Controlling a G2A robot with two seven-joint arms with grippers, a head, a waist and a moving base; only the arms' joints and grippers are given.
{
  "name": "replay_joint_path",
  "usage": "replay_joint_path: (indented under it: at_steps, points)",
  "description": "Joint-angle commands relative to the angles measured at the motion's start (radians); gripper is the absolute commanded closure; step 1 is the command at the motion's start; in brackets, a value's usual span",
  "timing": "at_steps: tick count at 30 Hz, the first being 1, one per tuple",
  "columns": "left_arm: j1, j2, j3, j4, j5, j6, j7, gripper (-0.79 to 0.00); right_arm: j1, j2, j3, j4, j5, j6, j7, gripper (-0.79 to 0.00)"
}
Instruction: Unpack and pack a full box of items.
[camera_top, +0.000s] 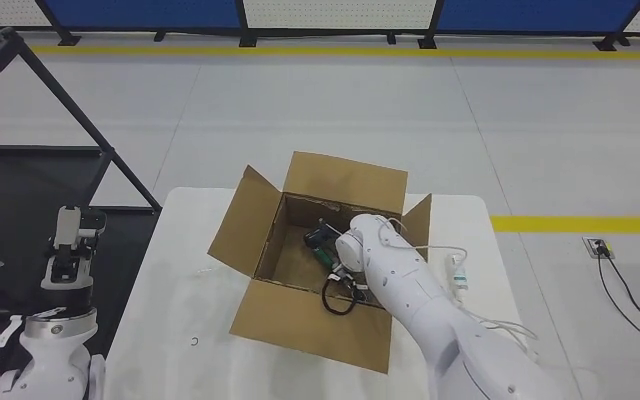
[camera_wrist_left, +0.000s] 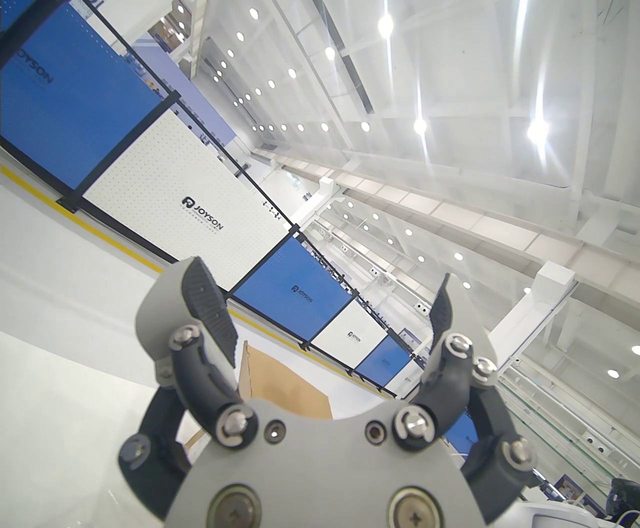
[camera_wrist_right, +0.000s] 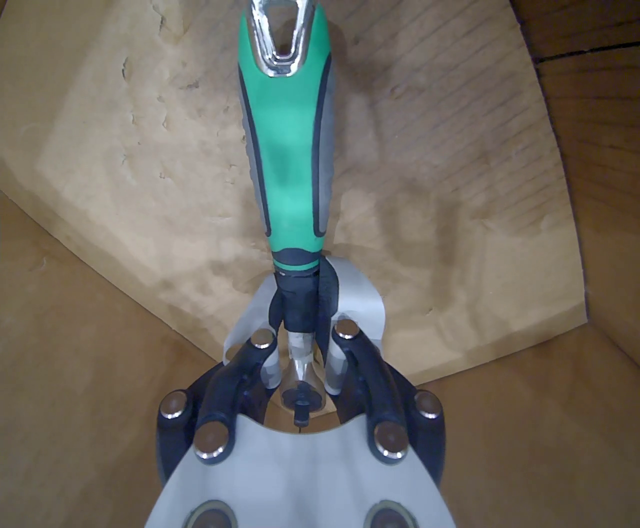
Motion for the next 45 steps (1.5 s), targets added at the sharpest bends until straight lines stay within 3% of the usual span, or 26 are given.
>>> replay_joint_path:
  at_steps: [1,24,32,38,41,45]
  points:
    - [0.000,0.000,0.000,0.000,0.000,0.000,0.000,-0.785,-0.003,0.007,0.005,0.003,-0.003,-0.017,-0.027,0.000]
    - [0.000,0.000,0.000,0.000,0.000,0.000,0.000,-0.785,-0.015,0.085,0.051,-0.111,-0.061,-0.076,-0.099,0.000]
    - [0.000,0.000,0.000,0.000,0.000,0.000,0.000,-0.785,-0.040,0.148,0.095,-0.227,-0.083,-0.108,-0.178,0.000]
    - [0.000,0.000,0.000,0.000,0.000,0.000,0.000,-0.785,-0.109,0.238,0.163,-0.465,-0.150,-0.026,-0.187,0.000]
    - [0.000,0.000,0.000,0.000,0.000,0.000,0.000,-0.785,-0.190,0.310,0.235,-0.679,-0.214,0.032,-0.152,0.000]
    - [0.000,0.000,0.000,0.000,0.000,0.000,0.000,-0.785,-0.376,0.417,0.389,-1.075,-0.338,0.107,-0.028,0.000]
